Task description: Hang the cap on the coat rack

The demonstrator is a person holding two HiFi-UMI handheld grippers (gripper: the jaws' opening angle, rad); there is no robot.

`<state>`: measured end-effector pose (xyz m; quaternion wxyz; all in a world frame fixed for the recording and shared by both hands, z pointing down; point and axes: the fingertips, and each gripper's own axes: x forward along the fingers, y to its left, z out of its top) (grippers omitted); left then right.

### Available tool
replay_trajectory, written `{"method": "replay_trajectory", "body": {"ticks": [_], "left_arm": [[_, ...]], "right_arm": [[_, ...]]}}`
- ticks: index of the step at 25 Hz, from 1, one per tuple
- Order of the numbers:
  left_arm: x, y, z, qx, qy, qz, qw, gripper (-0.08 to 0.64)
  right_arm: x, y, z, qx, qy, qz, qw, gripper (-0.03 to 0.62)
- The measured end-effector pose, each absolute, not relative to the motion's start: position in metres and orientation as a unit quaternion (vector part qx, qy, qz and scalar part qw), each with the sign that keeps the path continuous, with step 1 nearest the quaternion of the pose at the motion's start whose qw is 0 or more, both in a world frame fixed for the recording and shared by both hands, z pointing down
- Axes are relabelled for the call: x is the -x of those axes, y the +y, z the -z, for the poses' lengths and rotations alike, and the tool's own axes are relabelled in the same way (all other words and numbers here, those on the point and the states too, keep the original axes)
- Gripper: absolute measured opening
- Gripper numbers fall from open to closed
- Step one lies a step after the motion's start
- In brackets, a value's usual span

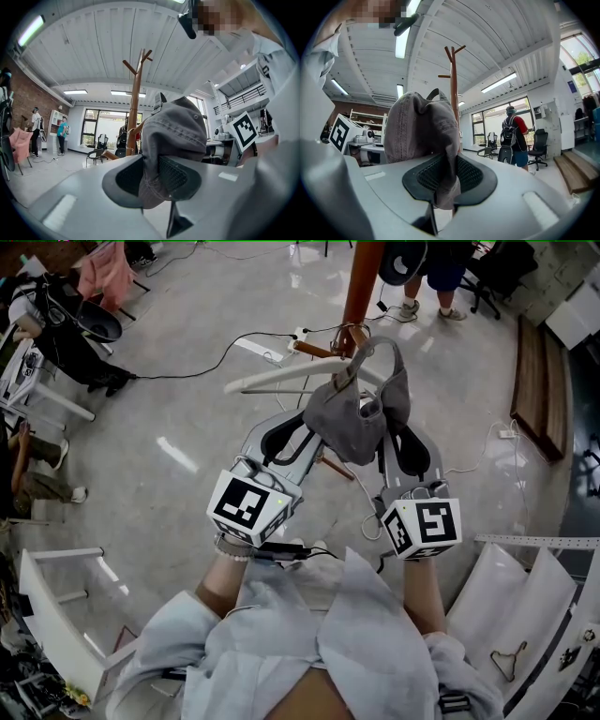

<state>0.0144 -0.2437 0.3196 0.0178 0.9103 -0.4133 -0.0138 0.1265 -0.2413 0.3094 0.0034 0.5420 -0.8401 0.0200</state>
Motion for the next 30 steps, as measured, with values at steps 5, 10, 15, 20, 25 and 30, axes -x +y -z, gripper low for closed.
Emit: {"method": "replay_trajectory", "body": {"ticks": [5, 10, 15, 20, 25, 30], "left_arm": [[-0.012, -0.257, -0.331, -0.907, -0.421, 0.012, 0.035, 0.101], [-0.01, -0.269, -0.343, -0.904, -0.424, 0.008, 0.05, 0.101], [-0.011, -0.281, -0.352, -0.903, -0.425, -0.003, 0.058, 0.101], [-0.012, -0.291, -0.364, -0.902, -0.425, -0.011, 0.07, 0.101], [-0.012, -0.298, -0.376, -0.901, -0.426, -0.021, 0.08, 0.101], [-0.012, -0.303, -0.389, -0.898, -0.429, -0.032, 0.09, 0.101]], "right_arm": [[-0.123, -0.254, -0.32, -0.535, -0.844, -0.023, 0.026, 0.069], [-0.121, -0.266, -0.332, -0.528, -0.848, -0.027, 0.042, 0.069], [-0.121, -0.28, -0.342, -0.531, -0.845, -0.041, 0.056, 0.069], [-0.121, -0.29, -0.354, -0.534, -0.841, -0.048, 0.07, 0.069], [-0.122, -0.297, -0.366, -0.537, -0.838, -0.056, 0.081, 0.069], [-0.121, -0.303, -0.379, -0.538, -0.835, -0.065, 0.094, 0.069]]}}
